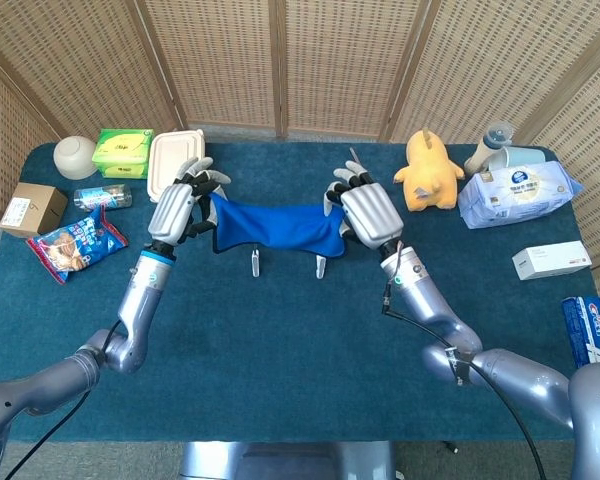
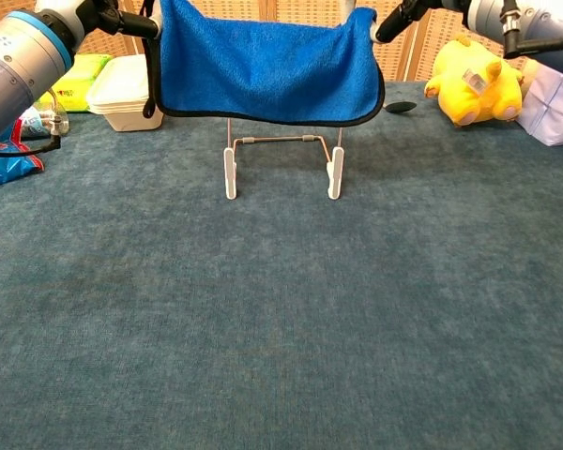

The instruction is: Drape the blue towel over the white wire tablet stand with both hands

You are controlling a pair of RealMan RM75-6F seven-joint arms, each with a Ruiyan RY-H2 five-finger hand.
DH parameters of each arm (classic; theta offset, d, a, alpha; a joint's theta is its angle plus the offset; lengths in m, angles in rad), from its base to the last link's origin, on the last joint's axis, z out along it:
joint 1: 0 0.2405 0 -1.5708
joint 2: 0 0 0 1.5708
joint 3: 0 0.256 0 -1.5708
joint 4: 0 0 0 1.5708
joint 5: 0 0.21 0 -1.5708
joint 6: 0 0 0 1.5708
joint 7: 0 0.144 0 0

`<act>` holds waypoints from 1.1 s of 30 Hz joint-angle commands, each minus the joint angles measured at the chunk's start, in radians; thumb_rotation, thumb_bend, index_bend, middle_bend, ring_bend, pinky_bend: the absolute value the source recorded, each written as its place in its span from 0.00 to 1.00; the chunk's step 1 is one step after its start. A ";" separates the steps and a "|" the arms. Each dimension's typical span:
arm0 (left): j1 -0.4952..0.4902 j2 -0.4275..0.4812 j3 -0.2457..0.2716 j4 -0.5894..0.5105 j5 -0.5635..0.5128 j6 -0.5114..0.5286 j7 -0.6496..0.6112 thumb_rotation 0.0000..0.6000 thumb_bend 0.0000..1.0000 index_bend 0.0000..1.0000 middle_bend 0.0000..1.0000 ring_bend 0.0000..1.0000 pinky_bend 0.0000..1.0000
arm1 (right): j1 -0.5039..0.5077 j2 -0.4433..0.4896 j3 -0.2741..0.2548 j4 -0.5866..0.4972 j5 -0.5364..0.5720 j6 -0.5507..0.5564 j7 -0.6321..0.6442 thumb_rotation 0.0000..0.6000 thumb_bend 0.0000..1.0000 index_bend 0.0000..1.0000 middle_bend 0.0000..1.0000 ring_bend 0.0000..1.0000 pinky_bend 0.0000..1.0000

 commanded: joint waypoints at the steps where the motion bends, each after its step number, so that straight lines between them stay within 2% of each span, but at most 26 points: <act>1: 0.000 -0.001 0.004 0.002 0.002 -0.004 0.003 1.00 0.61 0.71 0.34 0.13 0.00 | -0.001 0.001 -0.005 0.003 -0.001 -0.005 -0.001 1.00 0.48 0.86 0.43 0.19 0.13; 3: 0.000 0.002 0.011 0.003 0.005 -0.012 0.007 1.00 0.61 0.64 0.32 0.11 0.00 | -0.003 0.006 -0.014 0.004 -0.002 -0.016 -0.006 1.00 0.47 0.79 0.40 0.17 0.12; 5: 0.001 0.013 0.024 0.000 0.012 -0.027 0.015 1.00 0.61 0.45 0.21 0.03 0.00 | -0.004 0.017 -0.028 0.005 -0.001 -0.035 -0.027 1.00 0.42 0.60 0.31 0.11 0.08; 6: 0.002 0.018 0.028 0.000 0.015 -0.031 0.023 1.00 0.61 0.40 0.18 0.02 0.00 | -0.004 0.023 -0.032 0.004 0.003 -0.046 -0.037 1.00 0.39 0.51 0.27 0.08 0.06; 8: 0.002 0.031 0.037 -0.003 0.019 -0.042 0.044 1.00 0.60 0.20 0.06 0.00 0.00 | 0.000 0.040 -0.042 -0.001 0.016 -0.076 -0.070 1.00 0.30 0.25 0.17 0.02 0.01; 11: 0.003 0.058 0.050 -0.011 0.021 -0.056 0.106 1.00 0.58 0.03 0.00 0.00 0.00 | 0.007 0.058 -0.048 -0.005 0.031 -0.096 -0.123 1.00 0.21 0.07 0.10 0.00 0.00; 14: 0.005 0.086 0.063 -0.031 0.018 -0.079 0.159 1.00 0.54 0.00 0.00 0.00 0.00 | 0.008 0.066 -0.052 -0.009 0.031 -0.097 -0.147 1.00 0.14 0.01 0.06 0.00 0.00; 20: 0.012 0.125 0.082 -0.057 0.021 -0.088 0.257 1.00 0.47 0.00 0.00 0.00 0.00 | 0.008 0.084 -0.078 -0.002 -0.004 -0.084 -0.201 1.00 0.01 0.00 0.02 0.00 0.00; 29: 0.032 0.175 0.111 -0.094 0.012 -0.101 0.380 1.00 0.46 0.00 0.00 0.00 0.00 | 0.000 0.113 -0.104 -0.009 -0.047 -0.068 -0.236 1.00 0.00 0.00 0.00 0.00 0.00; 33: 0.041 0.182 0.103 -0.102 0.014 -0.069 0.397 1.00 0.43 0.00 0.00 0.00 0.00 | -0.003 0.132 -0.106 -0.021 -0.056 -0.060 -0.251 1.00 0.00 0.00 0.00 0.00 0.00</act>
